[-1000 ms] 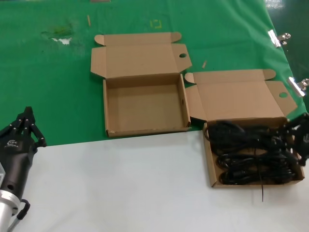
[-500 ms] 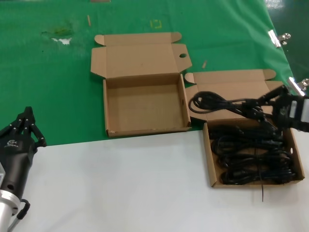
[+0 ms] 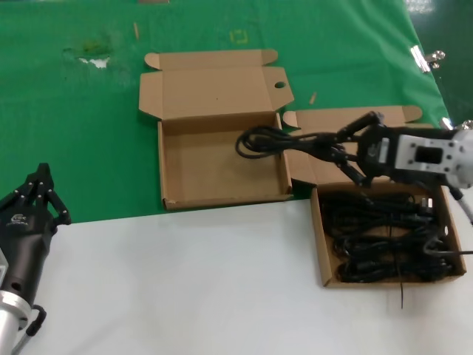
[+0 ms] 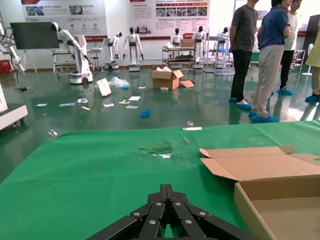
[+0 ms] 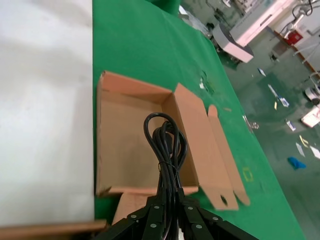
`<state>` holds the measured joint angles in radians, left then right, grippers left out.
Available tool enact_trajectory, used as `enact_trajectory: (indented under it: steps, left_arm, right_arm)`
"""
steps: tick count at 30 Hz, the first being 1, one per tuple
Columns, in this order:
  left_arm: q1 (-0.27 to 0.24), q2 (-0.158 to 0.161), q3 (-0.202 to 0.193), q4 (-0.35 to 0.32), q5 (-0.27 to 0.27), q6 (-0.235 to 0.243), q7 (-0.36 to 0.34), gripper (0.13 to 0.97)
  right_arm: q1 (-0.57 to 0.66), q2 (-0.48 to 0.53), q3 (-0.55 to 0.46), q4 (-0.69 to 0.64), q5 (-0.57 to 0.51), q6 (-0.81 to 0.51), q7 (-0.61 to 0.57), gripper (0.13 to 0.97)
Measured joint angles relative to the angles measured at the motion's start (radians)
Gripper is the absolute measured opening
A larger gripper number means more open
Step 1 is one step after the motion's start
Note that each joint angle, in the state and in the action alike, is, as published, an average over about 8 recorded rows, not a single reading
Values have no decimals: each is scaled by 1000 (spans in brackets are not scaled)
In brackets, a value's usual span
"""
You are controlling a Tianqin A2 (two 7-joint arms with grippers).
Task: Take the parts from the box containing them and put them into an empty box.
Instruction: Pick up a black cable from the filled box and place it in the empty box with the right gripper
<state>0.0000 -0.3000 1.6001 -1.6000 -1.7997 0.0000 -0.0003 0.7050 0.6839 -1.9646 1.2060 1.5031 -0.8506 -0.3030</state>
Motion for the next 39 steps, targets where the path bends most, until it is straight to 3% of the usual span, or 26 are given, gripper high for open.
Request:
enact_trajectory:
  steps: [13,22,29,34,39]
  left_arm:
    - [0,0,0,0,0,0,0,140]
    - [0,0,0,0,0,0,0,140]
    - [0,0,0,0,0,0,0,140]
    - [0,0,0,0,0,0,0,140]
    - [0,0,0,0,0,0,0,140]
  right_arm:
    - [115,-196,-51,-221,-8,41,-166,168]
    - [209,-352,-38,-496,34,67,-397,168]
    - [307,-460,14,-786,83,75,-631,168]
    - [377,-513,59,-972,115,83,-780,168]
    - [417,-540,90,-1078,131,98,-870,168]
